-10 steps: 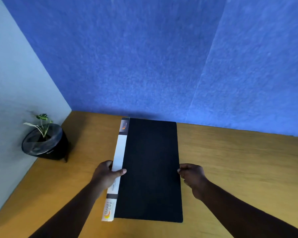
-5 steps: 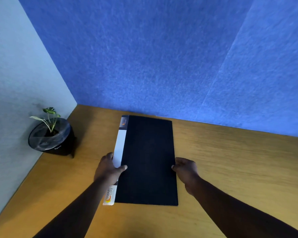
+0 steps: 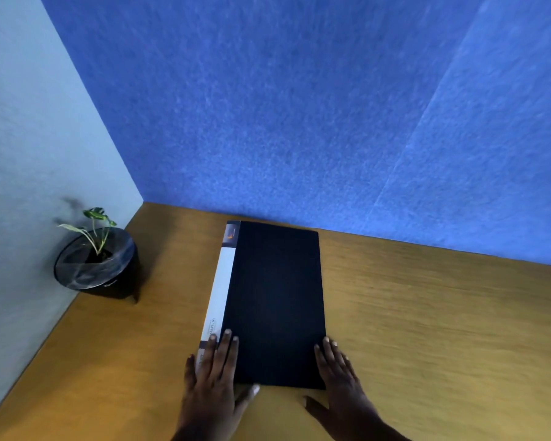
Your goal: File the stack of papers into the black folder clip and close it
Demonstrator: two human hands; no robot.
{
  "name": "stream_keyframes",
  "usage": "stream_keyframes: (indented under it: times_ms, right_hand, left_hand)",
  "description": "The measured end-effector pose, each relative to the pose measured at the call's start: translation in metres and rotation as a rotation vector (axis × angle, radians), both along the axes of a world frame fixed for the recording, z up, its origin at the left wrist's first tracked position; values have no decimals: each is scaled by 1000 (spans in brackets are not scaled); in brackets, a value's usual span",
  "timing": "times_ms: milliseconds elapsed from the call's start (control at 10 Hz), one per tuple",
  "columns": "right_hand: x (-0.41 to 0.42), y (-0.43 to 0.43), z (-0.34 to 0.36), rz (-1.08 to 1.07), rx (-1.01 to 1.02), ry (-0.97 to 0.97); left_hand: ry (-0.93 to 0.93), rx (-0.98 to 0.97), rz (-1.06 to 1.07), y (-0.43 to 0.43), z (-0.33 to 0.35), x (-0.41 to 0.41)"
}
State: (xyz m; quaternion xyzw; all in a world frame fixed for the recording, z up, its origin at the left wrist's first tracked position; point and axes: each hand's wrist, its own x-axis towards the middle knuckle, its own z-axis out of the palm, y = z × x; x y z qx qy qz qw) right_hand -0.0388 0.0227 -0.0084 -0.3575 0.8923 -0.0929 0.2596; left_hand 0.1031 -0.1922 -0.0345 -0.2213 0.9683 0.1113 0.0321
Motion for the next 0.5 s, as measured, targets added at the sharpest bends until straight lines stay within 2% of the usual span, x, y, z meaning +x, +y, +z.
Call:
stream_keyframes:
  times_ms: [300, 400, 500]
  right_hand:
    - [-9, -11, 15, 9, -16, -49]
    - [-11, 1, 22, -116, -123, -51]
    - [-16, 22, 27, -224, -193, 11]
  left_hand:
    - [-76, -40, 27, -23, 8, -3]
    - [-12, -80, 65, -7, 15, -8]
    - [120, -96, -16, 20, 18, -20]
